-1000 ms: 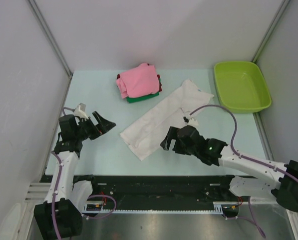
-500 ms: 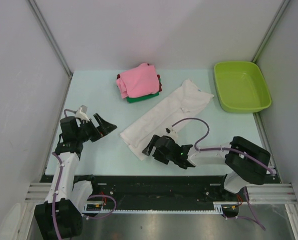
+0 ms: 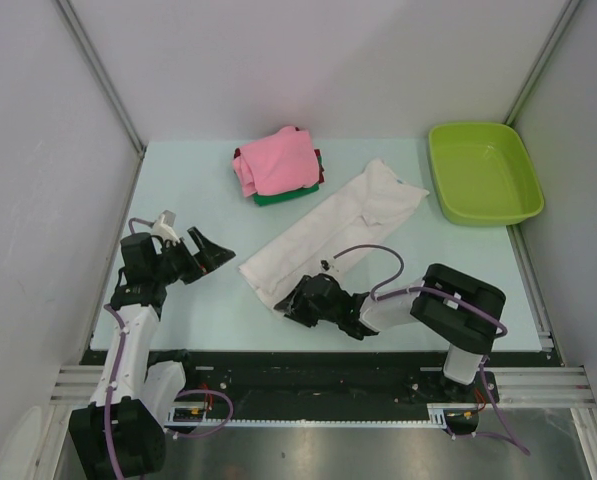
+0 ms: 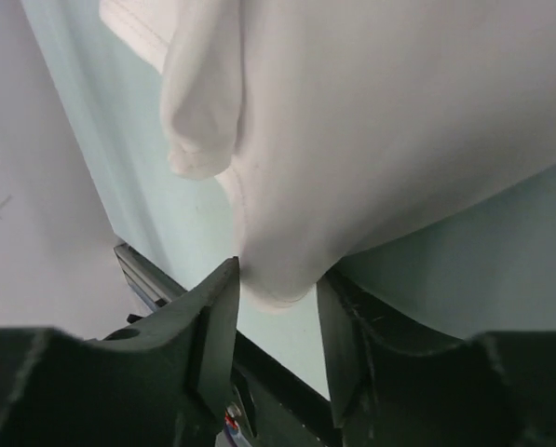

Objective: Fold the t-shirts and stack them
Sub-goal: Fold the tshirt

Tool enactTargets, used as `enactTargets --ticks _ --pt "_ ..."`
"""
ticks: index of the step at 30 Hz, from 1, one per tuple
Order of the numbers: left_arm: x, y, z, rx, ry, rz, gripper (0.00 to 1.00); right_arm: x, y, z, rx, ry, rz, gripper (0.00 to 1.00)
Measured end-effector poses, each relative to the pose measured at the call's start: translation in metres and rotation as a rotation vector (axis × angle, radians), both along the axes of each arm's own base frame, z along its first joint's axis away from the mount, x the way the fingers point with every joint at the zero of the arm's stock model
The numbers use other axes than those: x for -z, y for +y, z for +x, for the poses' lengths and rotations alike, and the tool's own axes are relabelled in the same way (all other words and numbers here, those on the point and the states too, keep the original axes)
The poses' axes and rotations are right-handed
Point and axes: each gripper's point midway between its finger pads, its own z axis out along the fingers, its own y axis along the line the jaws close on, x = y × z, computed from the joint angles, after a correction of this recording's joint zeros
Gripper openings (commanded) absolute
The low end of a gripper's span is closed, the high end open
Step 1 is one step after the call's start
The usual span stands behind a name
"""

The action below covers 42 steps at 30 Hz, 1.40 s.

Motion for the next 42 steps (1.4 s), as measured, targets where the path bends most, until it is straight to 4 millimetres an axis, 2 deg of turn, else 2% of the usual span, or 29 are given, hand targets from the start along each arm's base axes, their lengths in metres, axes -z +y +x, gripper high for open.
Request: enactTargets --ticks 1,2,3,4,12,15,18,21,26,30,36,37,39,40,41,42 --pt "0.0 0.0 0.0 0.001 0.0 -0.001 1.0 0.003 0.0 0.0 0.002 0.007 -0.002 0.31" --pt "0.0 0.0 0.0 0.002 0.0 -0.001 0.99 0.005 0.0 -0.001 0.001 0.009 -0.004 0.18" --pt "0.0 0.0 0.0 0.002 0.0 -0.001 1.0 0.006 0.0 -0.001 0.002 0.012 -0.006 0.12" --pt "0.0 0.0 0.0 0.002 0.0 -0.001 1.0 0.01 -0.002 -0.001 0.0 0.014 -0.019 0.0" --pt "0.0 -0.001 0.0 0.004 0.0 -0.002 1.0 0.015 -0.009 -0.003 -0.009 0.017 -0.062 0.0" --pt "0.0 -0.007 -0.003 0.028 0.0 -0.001 1.0 0.015 -0.02 -0.007 -0.025 0.003 -0.123 0.0" --pt "0.0 -0.024 -0.009 0.09 0.003 -0.002 1.0 0.015 -0.038 -0.013 -0.054 -0.011 -0.203 0.0" --pt "0.002 -0.048 -0.02 0.169 0.005 -0.005 1.0 0.016 -0.058 -0.023 -0.084 -0.021 -0.27 0.0" --pt "0.015 -0.089 -0.053 0.299 0.029 -0.018 1.0 0.017 -0.097 -0.04 -0.109 -0.025 -0.337 0.0" --pt "0.034 -0.106 -0.07 0.342 0.074 -0.012 1.0 0.017 -0.138 -0.057 -0.101 -0.022 -0.376 0.0" --pt "0.041 -0.127 -0.08 0.385 0.088 -0.007 1.0 0.017 -0.195 -0.076 -0.035 -0.007 -0.417 0.0" --pt "0.042 -0.131 -0.081 0.395 0.087 -0.003 1.0 0.017 -0.205 -0.078 -0.02 -0.008 -0.425 0.07" --pt "0.046 -0.142 -0.085 0.424 0.099 0.002 1.0 0.015 -0.221 -0.081 0.009 -0.01 -0.438 0.41" --pt "0.05 -0.148 -0.089 0.441 0.112 0.009 1.0 0.015 -0.228 -0.082 0.02 -0.012 -0.445 0.75" --pt "0.054 -0.154 -0.092 0.461 0.126 0.018 1.0 0.014 -0.233 -0.083 0.034 -0.01 -0.448 0.87" --pt "0.058 -0.16 -0.096 0.479 0.14 0.027 1.0 0.012 -0.236 -0.082 0.046 -0.014 -0.449 0.94"
